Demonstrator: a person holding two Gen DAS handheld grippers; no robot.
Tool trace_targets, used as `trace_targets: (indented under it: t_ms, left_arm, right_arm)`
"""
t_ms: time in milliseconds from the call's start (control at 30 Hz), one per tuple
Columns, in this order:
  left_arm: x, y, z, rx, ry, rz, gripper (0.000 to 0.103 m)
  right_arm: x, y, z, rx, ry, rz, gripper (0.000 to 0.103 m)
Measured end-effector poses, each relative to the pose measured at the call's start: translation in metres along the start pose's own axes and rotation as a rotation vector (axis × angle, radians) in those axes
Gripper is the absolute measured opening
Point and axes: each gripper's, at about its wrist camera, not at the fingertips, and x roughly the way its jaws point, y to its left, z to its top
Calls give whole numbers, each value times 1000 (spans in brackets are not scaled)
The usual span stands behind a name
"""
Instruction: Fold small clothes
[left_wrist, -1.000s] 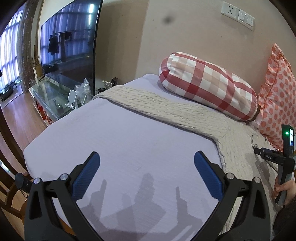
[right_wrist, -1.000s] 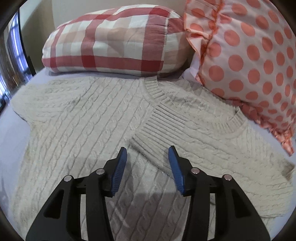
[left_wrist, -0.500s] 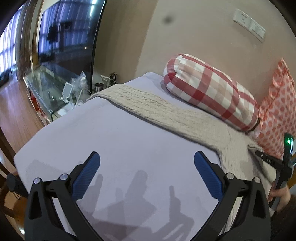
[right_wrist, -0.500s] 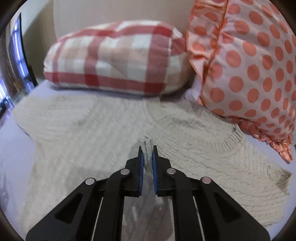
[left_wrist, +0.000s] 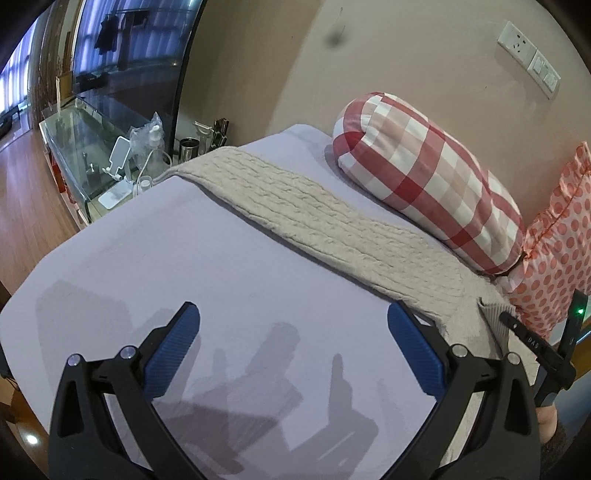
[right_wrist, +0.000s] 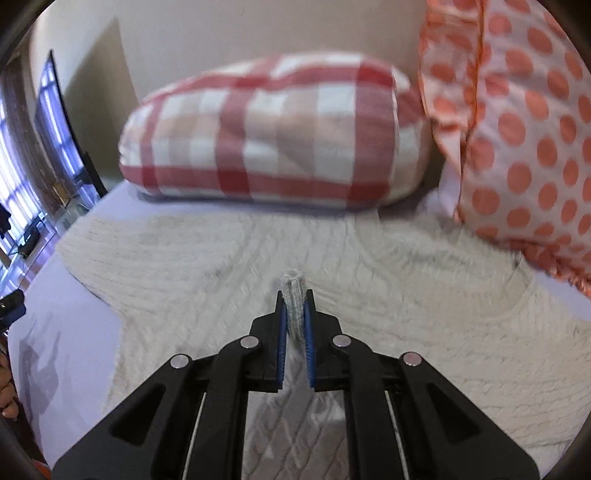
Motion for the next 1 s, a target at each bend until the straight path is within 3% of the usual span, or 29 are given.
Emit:
trace_targets:
  t_ms: [67, 133, 167, 200, 267, 400, 567, 767, 967, 1000]
  left_arm:
    - [3, -1, 3, 3, 2, 18, 101]
    - [5, 0, 7, -3, 2, 13, 101]
    - [6, 1, 11, -9, 5, 3, 101]
    - [8, 2, 14, -18, 6, -11, 101]
    - [12, 6, 23, -49, 8, -51, 101]
    - [35, 24, 45, -172, 69, -104, 100]
    - [67, 40, 61, -282, 125, -96, 97]
    - [89, 63, 92, -391, 83, -129, 86]
    - [107, 99, 121, -514, 41, -127, 49]
    - [110, 104, 124, -523, 46, -99, 33]
  right_arm:
    - [7, -3, -4, 21, 43, 9, 11]
    - [14, -2, -8, 28, 103, 27, 28]
    - [15, 0, -10, 32, 118, 49, 47]
    - [11, 3, -12, 32, 121, 88, 73]
    - [1, 6, -15, 40, 114, 112, 90]
    - [-19, 0, -19, 82, 97, 157, 90]
    - [-30, -11, -26, 148, 104, 213, 90]
    - [-41, -22, -29, 180, 105, 236, 90]
    - [-63, -34, -38, 182, 93, 234, 90]
    - [-67, -36, -39, 181, 88, 233, 90]
